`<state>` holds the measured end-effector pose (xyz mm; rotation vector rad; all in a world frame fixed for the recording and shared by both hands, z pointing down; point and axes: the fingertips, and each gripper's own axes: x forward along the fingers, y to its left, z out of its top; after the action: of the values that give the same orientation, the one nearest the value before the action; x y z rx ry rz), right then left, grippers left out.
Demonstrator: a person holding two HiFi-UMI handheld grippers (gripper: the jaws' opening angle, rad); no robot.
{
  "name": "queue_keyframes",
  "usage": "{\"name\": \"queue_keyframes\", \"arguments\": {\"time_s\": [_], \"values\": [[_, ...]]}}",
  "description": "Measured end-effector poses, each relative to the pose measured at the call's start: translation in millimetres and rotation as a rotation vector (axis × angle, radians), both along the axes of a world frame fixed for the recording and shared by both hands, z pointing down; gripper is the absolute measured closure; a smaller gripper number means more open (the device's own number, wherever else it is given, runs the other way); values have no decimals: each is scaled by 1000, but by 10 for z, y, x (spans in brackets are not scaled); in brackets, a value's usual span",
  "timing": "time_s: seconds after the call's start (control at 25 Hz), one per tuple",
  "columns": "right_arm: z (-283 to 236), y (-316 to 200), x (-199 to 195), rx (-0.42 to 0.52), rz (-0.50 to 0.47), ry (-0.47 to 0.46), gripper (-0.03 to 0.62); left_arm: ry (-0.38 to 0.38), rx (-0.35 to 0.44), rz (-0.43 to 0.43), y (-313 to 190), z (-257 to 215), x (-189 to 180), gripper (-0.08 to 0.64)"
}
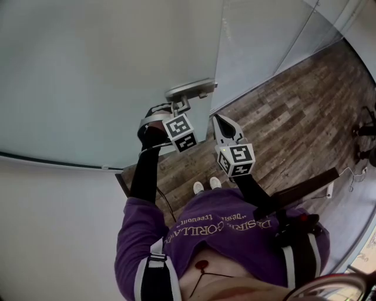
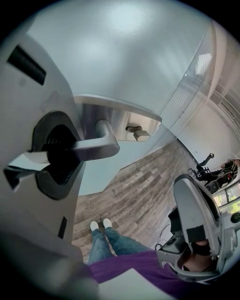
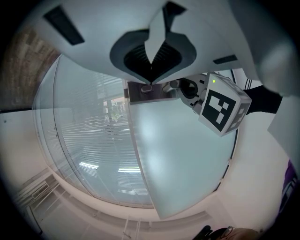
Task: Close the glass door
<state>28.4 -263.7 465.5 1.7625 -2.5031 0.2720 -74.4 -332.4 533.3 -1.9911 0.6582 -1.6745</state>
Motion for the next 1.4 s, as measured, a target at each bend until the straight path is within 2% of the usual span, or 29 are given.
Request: {"name": "queue_keyframes", "arguments": {"time_s": [1.4], "values": [[-30,-17,-8,17,-5,10,595,30,-29,-10,-152,7,-26,537]]}}
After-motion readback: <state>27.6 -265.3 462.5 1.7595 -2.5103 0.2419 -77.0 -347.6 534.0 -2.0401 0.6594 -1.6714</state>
